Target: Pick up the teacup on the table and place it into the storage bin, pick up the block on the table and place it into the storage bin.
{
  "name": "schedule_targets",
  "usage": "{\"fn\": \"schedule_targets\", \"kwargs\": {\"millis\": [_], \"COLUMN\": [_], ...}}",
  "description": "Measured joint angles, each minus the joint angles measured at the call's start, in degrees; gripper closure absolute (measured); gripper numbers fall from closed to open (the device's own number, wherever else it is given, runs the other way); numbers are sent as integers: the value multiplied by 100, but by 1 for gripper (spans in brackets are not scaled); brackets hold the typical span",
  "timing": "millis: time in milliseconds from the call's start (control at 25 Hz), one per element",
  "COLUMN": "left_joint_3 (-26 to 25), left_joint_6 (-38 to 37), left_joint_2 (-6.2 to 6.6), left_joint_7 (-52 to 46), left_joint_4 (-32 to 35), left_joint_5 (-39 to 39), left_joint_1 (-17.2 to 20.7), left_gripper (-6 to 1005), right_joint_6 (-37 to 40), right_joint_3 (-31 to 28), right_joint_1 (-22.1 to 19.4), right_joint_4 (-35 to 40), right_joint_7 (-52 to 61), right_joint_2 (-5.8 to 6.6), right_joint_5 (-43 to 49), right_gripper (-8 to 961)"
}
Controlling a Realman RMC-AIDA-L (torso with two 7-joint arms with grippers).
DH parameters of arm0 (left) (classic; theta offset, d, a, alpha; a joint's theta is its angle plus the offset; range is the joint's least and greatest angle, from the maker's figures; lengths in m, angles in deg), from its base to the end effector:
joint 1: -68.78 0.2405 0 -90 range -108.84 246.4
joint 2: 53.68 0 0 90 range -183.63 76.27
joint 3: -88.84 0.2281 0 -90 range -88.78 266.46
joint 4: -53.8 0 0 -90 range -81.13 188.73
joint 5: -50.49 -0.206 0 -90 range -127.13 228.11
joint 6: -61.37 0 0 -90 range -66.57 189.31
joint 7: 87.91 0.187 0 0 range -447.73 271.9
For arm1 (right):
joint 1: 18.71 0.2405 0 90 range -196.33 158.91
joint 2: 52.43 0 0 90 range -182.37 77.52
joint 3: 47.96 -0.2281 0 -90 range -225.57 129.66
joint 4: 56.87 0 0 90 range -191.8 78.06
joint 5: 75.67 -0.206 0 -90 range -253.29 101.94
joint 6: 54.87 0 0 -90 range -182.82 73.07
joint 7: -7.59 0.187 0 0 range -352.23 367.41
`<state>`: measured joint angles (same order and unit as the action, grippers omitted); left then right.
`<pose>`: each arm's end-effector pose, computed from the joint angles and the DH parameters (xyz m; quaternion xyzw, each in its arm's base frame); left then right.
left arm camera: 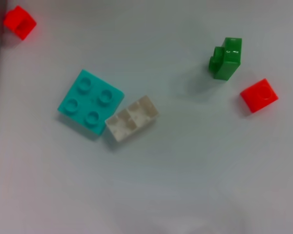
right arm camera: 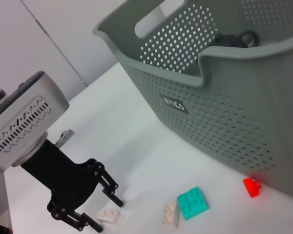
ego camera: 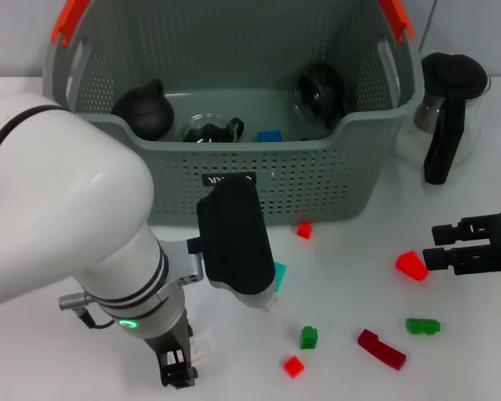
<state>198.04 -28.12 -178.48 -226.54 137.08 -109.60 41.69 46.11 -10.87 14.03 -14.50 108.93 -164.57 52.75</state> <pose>-0.1803 0.2656 -0.1027 -0.9375 -0.0784 0.3304 0.0756 0.2439 0.3151 0.0203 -0.9285 0.3429 0.1366 0.0406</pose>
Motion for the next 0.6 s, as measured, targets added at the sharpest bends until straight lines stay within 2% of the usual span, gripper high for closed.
{"fn": "schedule_targets", "kwargs": {"millis": [120, 400, 600], "left_joint_3": [50, 40, 43], "left_joint_6": [24, 97, 105], "left_joint_2": [0, 0, 0], "left_joint_7": [-18, -179, -253], "left_joint_4": [2, 19, 15], "left_joint_5": [-3, -9, -35], "left_joint_1": [2, 2, -31], "left_gripper": [495, 598, 760], "right_joint_6": [0, -6, -8], "right_joint_3": [0, 0, 0], "right_joint_1": [3, -17, -22], "right_joint_4": [0, 0, 0], "right_joint_7": [0, 0, 0], "right_joint_2": [0, 1, 6], "right_joint_5": [3, 0, -8], "right_gripper": [270, 268, 267]}}
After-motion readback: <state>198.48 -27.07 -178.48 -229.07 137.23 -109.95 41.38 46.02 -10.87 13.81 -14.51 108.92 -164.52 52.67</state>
